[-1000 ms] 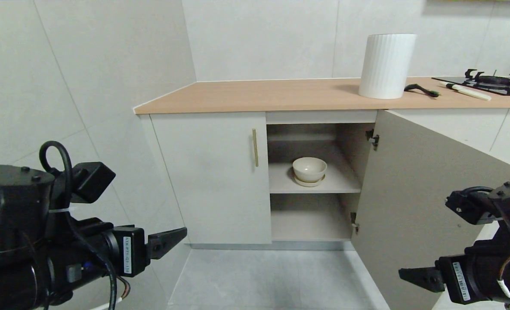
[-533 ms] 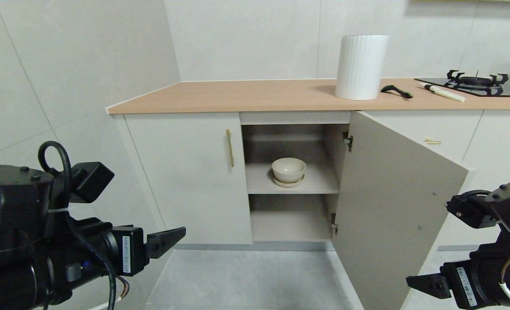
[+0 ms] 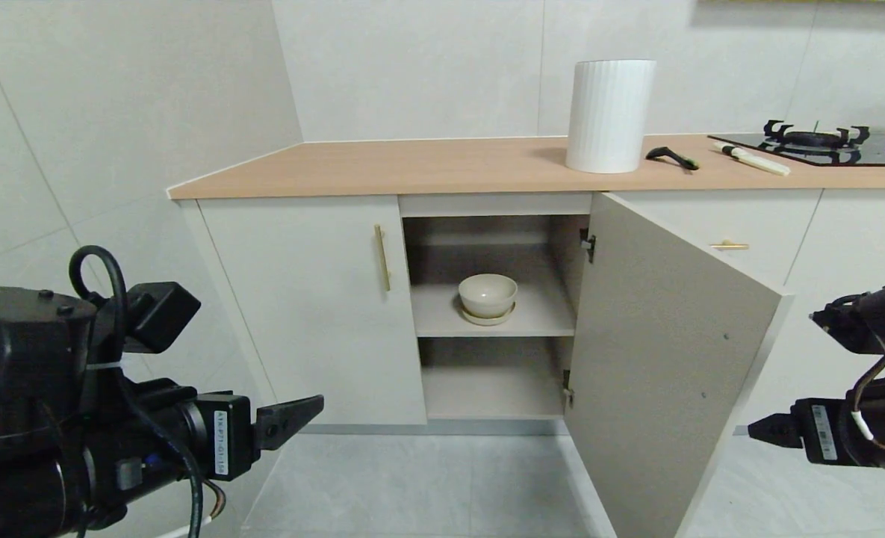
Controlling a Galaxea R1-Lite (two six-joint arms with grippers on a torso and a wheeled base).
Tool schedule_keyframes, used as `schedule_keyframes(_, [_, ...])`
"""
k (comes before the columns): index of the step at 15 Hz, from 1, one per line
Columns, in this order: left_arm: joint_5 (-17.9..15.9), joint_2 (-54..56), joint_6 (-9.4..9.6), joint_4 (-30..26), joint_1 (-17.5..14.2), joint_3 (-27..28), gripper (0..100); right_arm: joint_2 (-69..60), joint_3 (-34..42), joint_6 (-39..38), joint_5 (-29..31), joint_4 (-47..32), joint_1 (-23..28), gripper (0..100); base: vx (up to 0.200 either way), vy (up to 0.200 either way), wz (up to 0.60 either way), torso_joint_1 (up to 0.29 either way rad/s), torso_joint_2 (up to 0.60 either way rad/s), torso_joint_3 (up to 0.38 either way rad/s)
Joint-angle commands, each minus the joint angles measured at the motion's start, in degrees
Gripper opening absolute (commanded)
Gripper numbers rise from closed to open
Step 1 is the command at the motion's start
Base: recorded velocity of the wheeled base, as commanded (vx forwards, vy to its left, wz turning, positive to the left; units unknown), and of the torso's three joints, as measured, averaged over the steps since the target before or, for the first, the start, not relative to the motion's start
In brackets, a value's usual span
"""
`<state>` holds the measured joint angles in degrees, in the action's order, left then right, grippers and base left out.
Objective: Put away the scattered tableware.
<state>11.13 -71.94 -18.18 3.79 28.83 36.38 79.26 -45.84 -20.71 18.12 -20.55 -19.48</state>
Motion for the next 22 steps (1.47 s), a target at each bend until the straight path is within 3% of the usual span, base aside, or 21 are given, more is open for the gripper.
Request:
schedule_keyframes(1, [0.0, -0.1, -0.02, 0.0, 0.1, 0.0, 100, 0.3, -2.2, 0.9, 0.0, 0.1, 7.2, 100, 0.000, 0.000, 0.00, 0.000, 0.00, 0.000])
schedule_keyframes(5, [0.0, 0.0, -0.11, 0.0, 0.0, 0.0, 100, 1.3, -5.0, 0.5, -0.1, 0.6, 12.4, 100, 0.000, 0.000, 0.00, 0.000, 0.00, 0.000])
schedule_keyframes(9, [0.0, 0.0, -0.11, 0.0, 0.1, 0.0, 100, 6.8, -5.2, -2.1, 0.0, 11.5, 17.9, 100, 0.000, 0.000, 0.00, 0.000, 0.00, 0.000])
schedule_keyframes(18, [0.0, 0.0, -0.11, 0.0, 0.1, -0.1, 100, 14.0, -5.2, -8.1, -0.1, 18.2, 17.2, 100, 0.000, 0.000, 0.00, 0.000, 0.00, 0.000])
schedule_keyframes(22, [0.0, 0.0, -0.11, 0.0, 0.1, 0.0, 100, 14.6, -5.1, -10.4, -0.1, 19.1, 14.4, 100, 0.000, 0.000, 0.00, 0.000, 0.00, 0.000])
